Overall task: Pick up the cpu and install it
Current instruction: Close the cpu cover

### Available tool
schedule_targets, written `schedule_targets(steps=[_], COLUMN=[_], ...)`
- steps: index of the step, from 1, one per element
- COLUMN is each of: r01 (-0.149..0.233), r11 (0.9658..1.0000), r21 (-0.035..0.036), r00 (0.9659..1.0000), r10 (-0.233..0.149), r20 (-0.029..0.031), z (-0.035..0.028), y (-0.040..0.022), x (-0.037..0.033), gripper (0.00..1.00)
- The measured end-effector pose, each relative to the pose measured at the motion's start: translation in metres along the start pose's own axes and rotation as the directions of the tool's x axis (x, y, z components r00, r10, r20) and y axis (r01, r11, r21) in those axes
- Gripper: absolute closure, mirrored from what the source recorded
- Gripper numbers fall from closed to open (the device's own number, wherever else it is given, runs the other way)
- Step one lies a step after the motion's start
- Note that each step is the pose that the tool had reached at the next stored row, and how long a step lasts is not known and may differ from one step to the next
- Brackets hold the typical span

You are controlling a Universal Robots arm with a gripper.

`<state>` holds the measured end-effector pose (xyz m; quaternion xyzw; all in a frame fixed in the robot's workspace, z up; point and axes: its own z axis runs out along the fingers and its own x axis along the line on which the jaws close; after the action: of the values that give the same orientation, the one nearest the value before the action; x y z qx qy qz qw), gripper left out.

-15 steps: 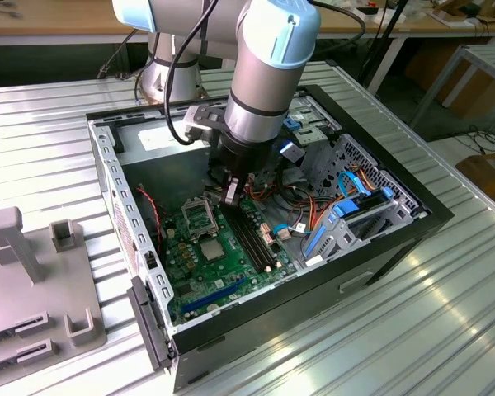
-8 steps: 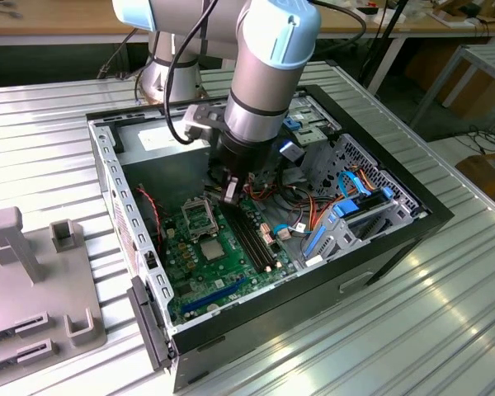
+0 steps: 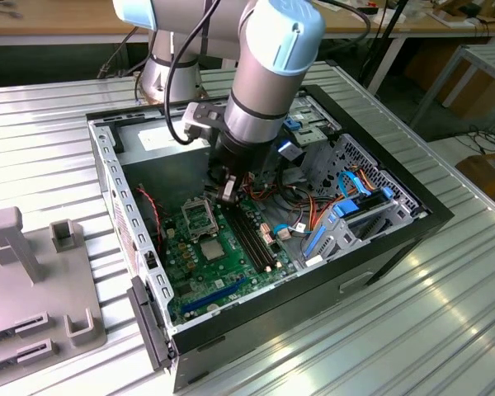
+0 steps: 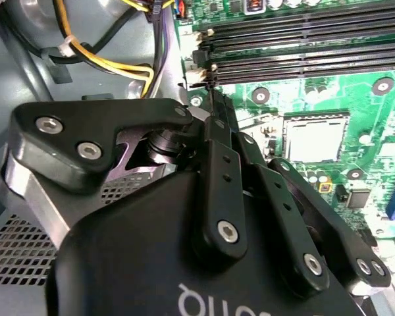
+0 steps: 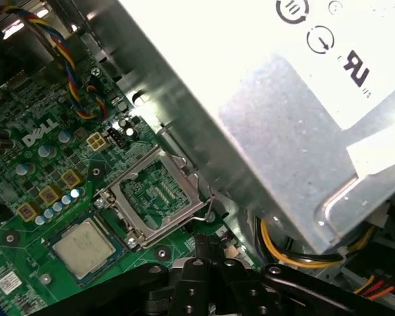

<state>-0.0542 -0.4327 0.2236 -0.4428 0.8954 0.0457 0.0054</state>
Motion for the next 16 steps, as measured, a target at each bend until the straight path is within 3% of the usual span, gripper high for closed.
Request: schedule_targets(steps=[4,10,16], r01=[0.0,-0.006,-0.021], r11=[0.9999,0.9999,0.9996], r21=[-0.0104,-0.0119,-0.0168], r00=[0.9999,0.9998,0.9995], r10=[0.0,0.007,0.021], r20=[0.0138,0.0163,0.025], z=[0.0017,0.0039,0.0067], y=[0.0,0.0009,0.0031], x=[-0.0001,-0.0013,-0.0033], gripper=[0.89,0.89,0.89])
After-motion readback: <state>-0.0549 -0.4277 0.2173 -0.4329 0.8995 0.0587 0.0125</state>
